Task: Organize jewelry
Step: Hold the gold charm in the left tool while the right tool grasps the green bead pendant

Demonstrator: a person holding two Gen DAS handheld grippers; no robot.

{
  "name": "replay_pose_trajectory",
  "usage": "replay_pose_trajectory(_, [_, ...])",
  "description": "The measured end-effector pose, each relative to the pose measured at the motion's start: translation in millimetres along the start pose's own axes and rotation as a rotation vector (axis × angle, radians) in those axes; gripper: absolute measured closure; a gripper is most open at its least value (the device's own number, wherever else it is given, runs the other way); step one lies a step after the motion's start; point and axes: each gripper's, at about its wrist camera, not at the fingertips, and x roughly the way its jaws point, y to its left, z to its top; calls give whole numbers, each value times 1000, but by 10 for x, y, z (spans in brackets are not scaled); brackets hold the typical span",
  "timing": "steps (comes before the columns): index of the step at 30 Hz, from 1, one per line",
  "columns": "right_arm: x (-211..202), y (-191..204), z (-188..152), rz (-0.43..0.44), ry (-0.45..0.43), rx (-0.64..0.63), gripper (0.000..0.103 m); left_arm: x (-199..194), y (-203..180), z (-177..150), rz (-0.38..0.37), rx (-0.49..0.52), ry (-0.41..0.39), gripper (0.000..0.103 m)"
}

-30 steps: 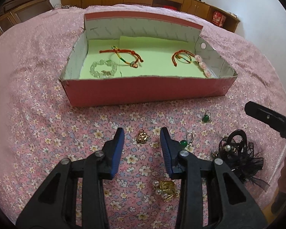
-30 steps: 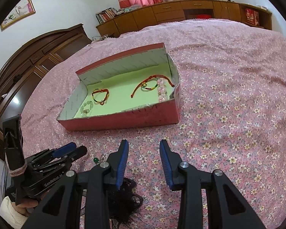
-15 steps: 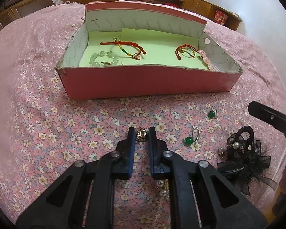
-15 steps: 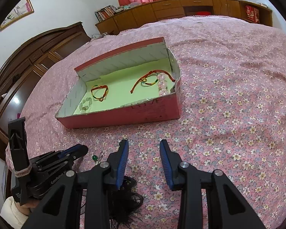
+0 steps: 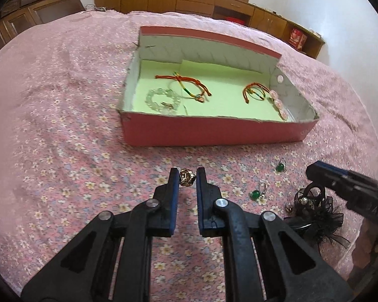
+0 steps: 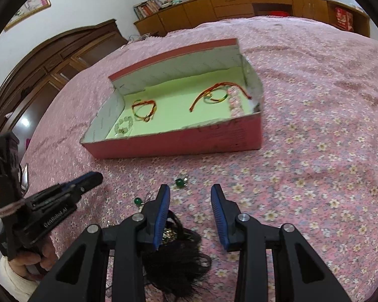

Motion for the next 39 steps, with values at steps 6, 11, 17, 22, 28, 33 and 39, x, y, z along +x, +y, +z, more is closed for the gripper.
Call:
replay_pose_trajectory(6, [212, 34, 77, 14, 71, 7, 66, -5, 97, -14, 9, -22, -3, 98])
replay_pose_trajectory(11, [359, 98, 116, 6, 107, -17, 67, 3, 148, -31, 7, -37, 0, 98])
replay_pose_trajectory(17, [511, 162, 139, -31, 136, -46, 70, 19, 183, -37, 5, -47, 4, 98])
replay_pose_trajectory(22, [603, 146, 133, -55, 153, -47, 78, 3, 195, -54, 5, -52, 4, 98])
replay_pose_trajectory(28, [599, 93, 131, -42, 148, -37, 88, -12, 174, -56, 7, -48, 2, 98])
replay_pose_trajectory(33, [407, 22, 94, 12, 106, -14, 89, -93, 127, -47, 9, -40, -12, 98])
replay_pose_trajectory(39, [132, 48, 60, 30, 37, -32, 89, -209, 52, -28, 7, -22, -37, 98])
